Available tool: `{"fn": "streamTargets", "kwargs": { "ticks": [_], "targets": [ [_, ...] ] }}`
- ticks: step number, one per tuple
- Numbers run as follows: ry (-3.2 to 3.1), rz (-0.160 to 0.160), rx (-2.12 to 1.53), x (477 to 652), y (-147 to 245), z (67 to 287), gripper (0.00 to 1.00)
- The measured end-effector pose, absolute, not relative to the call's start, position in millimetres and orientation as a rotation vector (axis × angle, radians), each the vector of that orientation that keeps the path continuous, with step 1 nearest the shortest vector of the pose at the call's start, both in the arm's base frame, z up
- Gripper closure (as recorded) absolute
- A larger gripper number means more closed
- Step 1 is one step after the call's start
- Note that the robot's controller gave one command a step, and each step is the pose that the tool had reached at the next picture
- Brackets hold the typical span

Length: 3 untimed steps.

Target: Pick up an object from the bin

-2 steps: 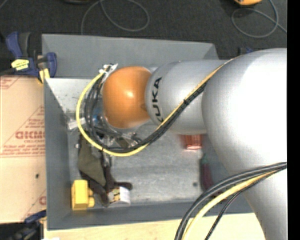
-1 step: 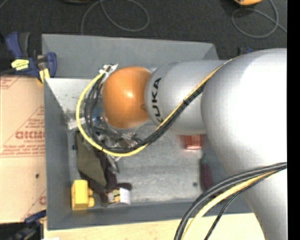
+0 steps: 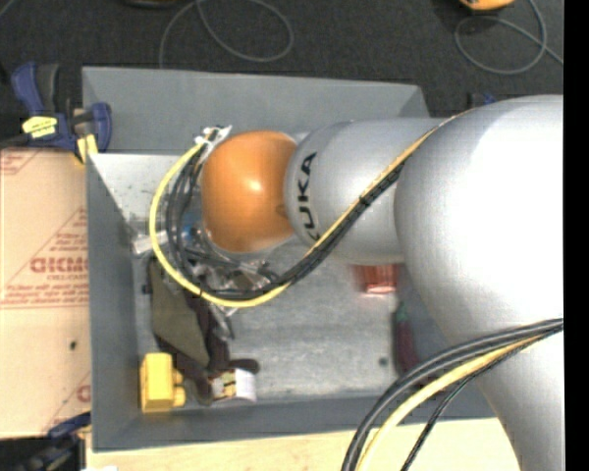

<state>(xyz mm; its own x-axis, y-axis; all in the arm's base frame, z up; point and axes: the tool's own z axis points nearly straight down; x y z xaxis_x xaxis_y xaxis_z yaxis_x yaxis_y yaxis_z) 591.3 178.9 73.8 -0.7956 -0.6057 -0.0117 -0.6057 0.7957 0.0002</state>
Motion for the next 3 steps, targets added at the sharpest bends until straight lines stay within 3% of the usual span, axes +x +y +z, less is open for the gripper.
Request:
{"fn": "streamTargets", "kwargs": {
  "ticks": [3],
  "targets": [
    [2.966,0.009,-0.992,589.9,172.3,72.1,0.00]
  ]
}}
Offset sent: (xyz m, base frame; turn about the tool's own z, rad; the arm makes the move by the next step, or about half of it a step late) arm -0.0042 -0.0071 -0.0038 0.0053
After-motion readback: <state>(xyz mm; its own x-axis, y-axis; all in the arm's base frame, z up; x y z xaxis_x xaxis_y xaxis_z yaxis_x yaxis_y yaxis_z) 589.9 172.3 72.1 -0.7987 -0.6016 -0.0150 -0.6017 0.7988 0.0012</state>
